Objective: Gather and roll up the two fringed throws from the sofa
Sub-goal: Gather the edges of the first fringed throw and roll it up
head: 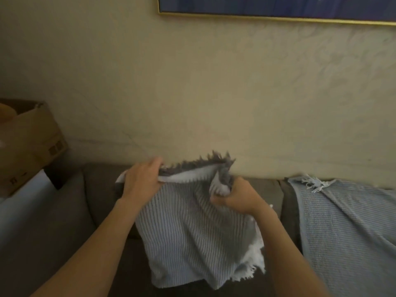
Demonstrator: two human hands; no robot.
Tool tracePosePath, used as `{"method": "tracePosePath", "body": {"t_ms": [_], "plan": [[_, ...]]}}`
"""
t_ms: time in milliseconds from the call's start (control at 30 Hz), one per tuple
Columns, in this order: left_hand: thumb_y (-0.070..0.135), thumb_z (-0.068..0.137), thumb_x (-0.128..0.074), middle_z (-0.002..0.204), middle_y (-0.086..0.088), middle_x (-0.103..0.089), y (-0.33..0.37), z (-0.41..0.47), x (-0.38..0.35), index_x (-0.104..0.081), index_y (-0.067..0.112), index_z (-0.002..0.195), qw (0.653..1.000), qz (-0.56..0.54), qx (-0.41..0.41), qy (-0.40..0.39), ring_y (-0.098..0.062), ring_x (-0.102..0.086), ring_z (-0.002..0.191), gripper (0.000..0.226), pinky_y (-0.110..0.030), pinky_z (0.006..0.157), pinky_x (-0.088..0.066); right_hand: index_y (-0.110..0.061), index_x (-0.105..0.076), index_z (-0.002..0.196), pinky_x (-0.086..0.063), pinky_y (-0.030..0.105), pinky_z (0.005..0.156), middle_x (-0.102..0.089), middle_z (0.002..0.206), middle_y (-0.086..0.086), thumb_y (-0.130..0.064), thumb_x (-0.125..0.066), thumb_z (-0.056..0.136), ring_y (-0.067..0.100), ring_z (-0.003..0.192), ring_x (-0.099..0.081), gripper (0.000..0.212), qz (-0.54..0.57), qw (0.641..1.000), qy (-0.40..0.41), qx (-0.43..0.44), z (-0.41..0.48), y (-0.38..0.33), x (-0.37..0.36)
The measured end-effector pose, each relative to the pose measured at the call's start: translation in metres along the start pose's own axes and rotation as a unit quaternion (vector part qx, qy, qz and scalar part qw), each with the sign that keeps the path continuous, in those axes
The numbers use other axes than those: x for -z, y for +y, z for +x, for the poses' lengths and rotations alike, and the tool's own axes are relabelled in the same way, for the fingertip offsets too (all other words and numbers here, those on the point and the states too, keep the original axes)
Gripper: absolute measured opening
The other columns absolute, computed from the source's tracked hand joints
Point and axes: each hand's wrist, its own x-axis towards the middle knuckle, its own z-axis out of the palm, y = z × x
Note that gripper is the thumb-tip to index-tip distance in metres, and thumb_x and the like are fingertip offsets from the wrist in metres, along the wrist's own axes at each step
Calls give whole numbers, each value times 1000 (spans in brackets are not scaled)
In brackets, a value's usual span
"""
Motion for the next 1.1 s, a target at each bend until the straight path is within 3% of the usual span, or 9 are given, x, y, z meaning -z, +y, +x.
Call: {"method": "tracePosePath", "body": {"t_ms": [67, 167, 233, 400, 567, 667, 733, 900, 1100], "plan": [[20, 92, -77, 86, -9, -69, -4, 7, 4, -62, 16, 93, 999, 51, 1, -17, -31, -67, 75, 16, -45, 66, -56, -13, -68, 70, -51, 41, 54, -66, 62, 4, -48, -84, 74, 20, 64, -67, 38, -65, 998, -10, 4, 2, 0, 4], [13, 98, -66, 99, -20, -73, 1, 5, 8, -71, 8, 109, 986, 22, 149, 65, -43, -71, 88, 13, -49, 72, -56, -14, -73, 88, -42, 31, 54, -59, 61, 0, -17, -69, 85, 31, 64, -62, 6, 0, 955, 284, -83, 4, -3, 9], [13, 96, -72, 106, -19, -75, 14, 1, 8, -71, 10, 122, 986, 0, 152, 69, -44, -71, 94, 27, -50, 76, -55, -17, -78, 110, -51, 36, 60, -64, 69, -2, -16, -64, 81, 32, 67, -63, 32, 53, 900, 427, -71, -1, -5, 6], [21, 98, -68, 105, -18, -76, 28, 19, 23, -74, 18, 119, 984, -13, 158, 78, -45, -70, 96, 22, -49, 76, -54, -12, -70, 76, -39, 24, 44, -62, 57, -2, -30, -80, 85, -2, 46, -52, 22, 37, 989, 135, 36, 0, -11, 19], [10, 91, -73, 106, -21, -74, 33, 27, 40, -73, 14, 122, 973, -47, 171, 146, -48, -68, 95, 31, -49, 73, -50, -16, -71, 94, -49, 35, 54, -67, 70, 3, -20, -70, 91, 26, 62, -64, 5, 48, 914, 403, -6, -3, -2, 8], [10, 92, -72, 101, -19, -74, 41, 19, 37, -74, 12, 116, 982, -47, 129, 130, -47, -67, 91, 25, -47, 69, -48, -27, -73, 97, -60, 37, 69, -74, 84, -8, -49, -87, 79, 11, 76, -72, 32, 41, 999, 1, 17, -8, -8, -2], [11, 90, -71, 101, -19, -73, 42, 12, 36, -74, 15, 114, 981, -32, 145, 123, -48, -67, 91, 24, -48, 69, -50, -40, -72, 96, -59, 21, 74, -74, 87, -20, -49, -90, 76, -7, 77, -69, 28, 26, 988, -151, 19, -14, -8, -8], [20, 94, -69, 89, -17, -71, 34, 0, 33, -72, 14, 97, 982, 8, 156, 110, -43, -67, 77, 7, -43, 61, -48, -16, -51, 63, -38, 29, 45, -55, 56, 6, -24, -67, 95, 28, 53, -55, 37, 121, 935, 314, -111, -2, 2, -15], [6, 100, -62, 93, -10, -66, 6, -14, 19, -65, 12, 93, 985, 101, 142, 13, -32, -63, 81, 9, -38, 62, -38, -2, -58, 81, -43, 39, 53, -61, 74, 14, -7, -61, 97, 31, 62, -55, 17, 171, 883, 427, -95, 3, 12, -21]]}}
